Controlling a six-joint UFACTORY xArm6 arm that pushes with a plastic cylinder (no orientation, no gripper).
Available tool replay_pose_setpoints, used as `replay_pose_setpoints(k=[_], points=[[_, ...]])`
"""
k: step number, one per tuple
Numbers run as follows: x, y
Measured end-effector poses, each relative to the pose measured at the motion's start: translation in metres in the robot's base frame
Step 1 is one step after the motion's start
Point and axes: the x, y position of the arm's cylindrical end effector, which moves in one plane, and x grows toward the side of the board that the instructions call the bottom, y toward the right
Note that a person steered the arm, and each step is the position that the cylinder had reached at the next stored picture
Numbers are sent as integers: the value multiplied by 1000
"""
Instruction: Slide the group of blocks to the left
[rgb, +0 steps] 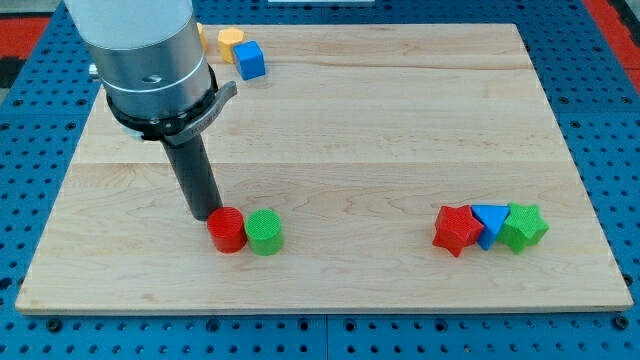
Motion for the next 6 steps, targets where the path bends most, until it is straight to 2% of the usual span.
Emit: replay_pose_setpoints(k=[1,2,3,4,5,6], points=[[-1,-5],[-23,57],[-52,124],[-58,250],[-50,339],[-3,385]])
